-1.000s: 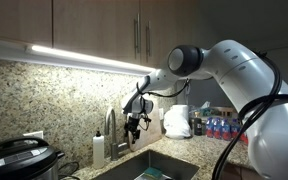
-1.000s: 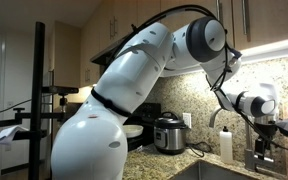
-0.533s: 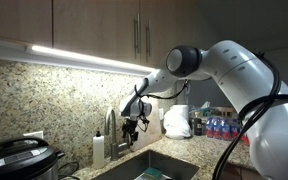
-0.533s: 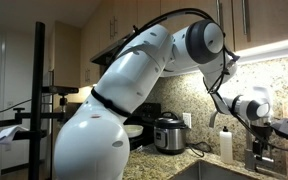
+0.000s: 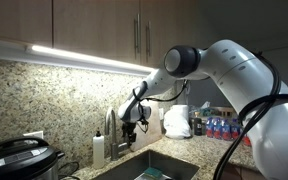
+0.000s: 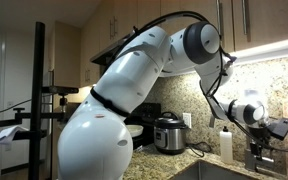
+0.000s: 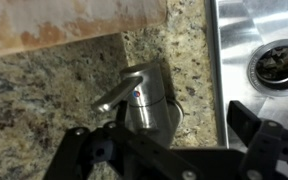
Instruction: Turn the tap faucet to the left, then open the tap
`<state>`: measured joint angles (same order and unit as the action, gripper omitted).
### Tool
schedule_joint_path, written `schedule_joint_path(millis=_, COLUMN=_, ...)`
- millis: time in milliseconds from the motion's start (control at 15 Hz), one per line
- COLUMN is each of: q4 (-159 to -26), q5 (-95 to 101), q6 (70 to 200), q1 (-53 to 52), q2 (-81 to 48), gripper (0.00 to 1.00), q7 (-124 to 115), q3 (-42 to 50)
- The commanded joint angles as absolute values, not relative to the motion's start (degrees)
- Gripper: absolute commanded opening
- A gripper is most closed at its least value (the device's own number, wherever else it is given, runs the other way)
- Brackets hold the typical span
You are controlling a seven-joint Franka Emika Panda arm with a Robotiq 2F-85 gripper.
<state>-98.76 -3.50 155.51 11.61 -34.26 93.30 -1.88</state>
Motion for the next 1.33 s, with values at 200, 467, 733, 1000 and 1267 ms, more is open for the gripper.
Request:
schedule_joint_path(millis=200, q4=-109.94, q5=-0.88, q6=169.10, q1=9.14, q2=-28.94, gripper=1.00, q7=72.97, q3=1.58)
schedule_joint_path(millis=467, q4=-112.34, q5=6.00, q6=170.55, q1=7.16, q2=-27.04, gripper=1.00, q7=65.70, q3=4.62)
schedule_joint_path(millis=733, q4=-112.98, q5=10.77, q6=169.00, q1=8.46, q2=-25.47, gripper=1.00, q7=65.41, q3=2.72)
schedule_joint_path(millis=1000, q4=-112.50, q5=12.08, q6=169.28, q1=8.16, q2=-25.52, gripper=1.00, q7=64.44, q3=2.68)
schedule_joint_path(millis=1267, q4=-110.93, q5=11.70, q6=167.88, q1=8.67, q2=-26.82, gripper=1.00, q7=65.25, q3=1.25)
